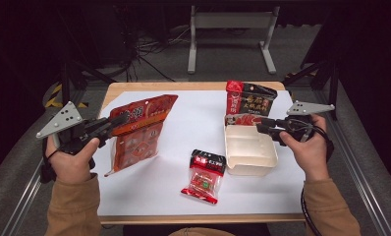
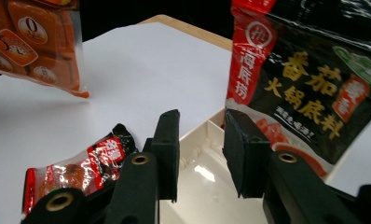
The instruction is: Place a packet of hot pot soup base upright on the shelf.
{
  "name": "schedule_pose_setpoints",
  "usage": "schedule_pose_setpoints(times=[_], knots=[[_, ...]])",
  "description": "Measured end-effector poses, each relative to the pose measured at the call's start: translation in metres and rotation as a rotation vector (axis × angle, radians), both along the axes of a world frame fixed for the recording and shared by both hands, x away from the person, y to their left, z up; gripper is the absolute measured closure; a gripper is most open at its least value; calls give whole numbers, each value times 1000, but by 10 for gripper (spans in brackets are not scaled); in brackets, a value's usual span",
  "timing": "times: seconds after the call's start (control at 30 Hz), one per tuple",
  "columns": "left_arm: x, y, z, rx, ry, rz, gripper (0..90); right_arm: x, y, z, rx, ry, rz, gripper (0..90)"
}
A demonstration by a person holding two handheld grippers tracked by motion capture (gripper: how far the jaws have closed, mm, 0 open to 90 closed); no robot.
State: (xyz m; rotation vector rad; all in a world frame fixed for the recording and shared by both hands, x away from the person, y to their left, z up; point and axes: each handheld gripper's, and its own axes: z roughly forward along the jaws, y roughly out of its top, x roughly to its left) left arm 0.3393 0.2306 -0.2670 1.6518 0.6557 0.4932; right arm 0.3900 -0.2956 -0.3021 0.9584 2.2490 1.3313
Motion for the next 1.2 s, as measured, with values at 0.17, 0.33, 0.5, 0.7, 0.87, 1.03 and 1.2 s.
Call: schedule_pose_setpoints(times=[0.17, 0.33, 0.5, 0.7, 0.87, 1.03, 1.2], knots=[[2, -11, 1, 13, -1, -37, 900, 0, 15, 5, -7, -20, 47, 651], [2, -25, 6, 18, -13, -80, 900, 1, 27, 8, -4, -30, 88, 650], [4, -38, 9, 11, -27, -116, 900, 1, 35, 9, 2, -37, 121, 641], [9, -54, 11, -4, -39, -159, 900, 2, 43, 13, 23, -47, 155, 614], [11, -64, 13, -5, -44, -179, 900, 5, 48, 12, 17, -42, 175, 580], [12, -74, 18, -6, -52, -203, 900, 10, 57, 7, 33, -30, 203, 475], [11, -81, 21, -7, -50, -229, 900, 16, 67, 1, 38, -27, 239, 378]])
